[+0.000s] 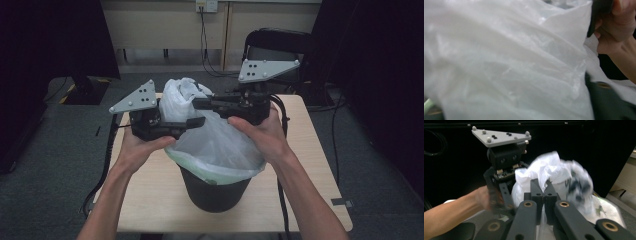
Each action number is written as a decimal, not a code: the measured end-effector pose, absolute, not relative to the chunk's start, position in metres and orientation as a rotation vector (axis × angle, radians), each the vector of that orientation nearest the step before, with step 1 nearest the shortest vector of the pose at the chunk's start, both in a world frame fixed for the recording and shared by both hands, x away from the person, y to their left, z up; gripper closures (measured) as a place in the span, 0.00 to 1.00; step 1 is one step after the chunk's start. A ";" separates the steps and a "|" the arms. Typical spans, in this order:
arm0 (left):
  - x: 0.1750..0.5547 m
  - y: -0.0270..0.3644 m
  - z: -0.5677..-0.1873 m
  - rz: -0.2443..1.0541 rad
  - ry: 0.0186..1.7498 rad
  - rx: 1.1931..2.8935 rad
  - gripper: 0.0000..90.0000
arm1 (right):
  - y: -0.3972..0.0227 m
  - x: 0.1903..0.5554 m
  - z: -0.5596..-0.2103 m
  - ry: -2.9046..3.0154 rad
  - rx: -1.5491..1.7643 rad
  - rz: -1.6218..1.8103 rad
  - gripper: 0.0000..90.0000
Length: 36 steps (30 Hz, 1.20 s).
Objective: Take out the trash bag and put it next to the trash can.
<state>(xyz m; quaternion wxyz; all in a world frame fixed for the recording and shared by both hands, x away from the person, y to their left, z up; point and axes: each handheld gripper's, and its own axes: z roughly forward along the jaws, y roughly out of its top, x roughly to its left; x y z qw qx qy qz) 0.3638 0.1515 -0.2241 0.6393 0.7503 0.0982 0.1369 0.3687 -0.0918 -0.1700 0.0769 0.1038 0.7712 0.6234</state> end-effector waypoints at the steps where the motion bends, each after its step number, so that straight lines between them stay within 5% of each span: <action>1: 0.362 0.152 -0.224 0.313 0.214 1.722 0.79 | -0.090 0.368 -0.171 2.319 0.294 1.869 1.00; 2: 0.361 0.152 -0.224 0.314 0.205 1.740 0.88 | -0.090 0.368 -0.173 2.327 0.285 1.877 1.00; 3: 0.360 0.153 -0.224 0.327 0.206 1.749 0.97 | -0.093 0.369 -0.177 2.320 0.289 1.889 0.79; 4: 0.360 0.156 -0.224 0.333 0.213 1.749 0.97 | -0.093 0.369 -0.177 2.320 0.289 1.889 0.79; 6: 0.360 0.163 -0.223 0.346 0.224 1.740 0.98 | -0.096 0.368 -0.178 2.292 0.356 1.865 0.52; 8: 0.360 0.172 -0.221 0.351 0.241 1.713 0.98 | -0.101 0.366 -0.177 2.283 0.403 1.840 0.38; 10: 0.361 0.179 -0.219 0.358 0.270 1.691 0.99 | -0.107 0.362 -0.174 2.251 0.444 1.800 0.30; 17: 0.364 0.198 -0.214 0.296 0.281 1.579 0.98 | -0.129 0.356 -0.186 2.230 0.506 1.669 0.24; 18: 0.364 0.198 -0.214 0.291 0.279 1.578 0.98 | -0.130 0.358 -0.190 2.227 0.518 1.647 0.25; 20: 0.365 0.194 -0.216 0.274 0.264 1.586 0.97 | -0.131 0.362 -0.197 2.268 0.473 1.685 0.63; 23: 0.365 0.183 -0.217 0.271 0.266 1.610 0.66 | -0.127 0.367 -0.198 2.279 0.425 1.747 0.87; 25: 0.365 0.175 -0.217 0.286 0.270 1.648 0.42 | -0.123 0.369 -0.193 2.282 0.394 1.825 0.92; 28: 0.366 0.163 -0.217 0.231 0.258 1.660 0.26 | -0.116 0.370 -0.182 2.269 0.374 1.887 0.94; 33: 0.371 0.143 -0.225 0.175 0.279 1.685 0.24 | -0.100 0.369 -0.171 2.246 0.374 1.958 0.94; 36: 0.372 0.138 -0.231 0.182 0.276 1.715 0.38 | -0.095 0.370 -0.170 2.233 0.381 1.963 0.95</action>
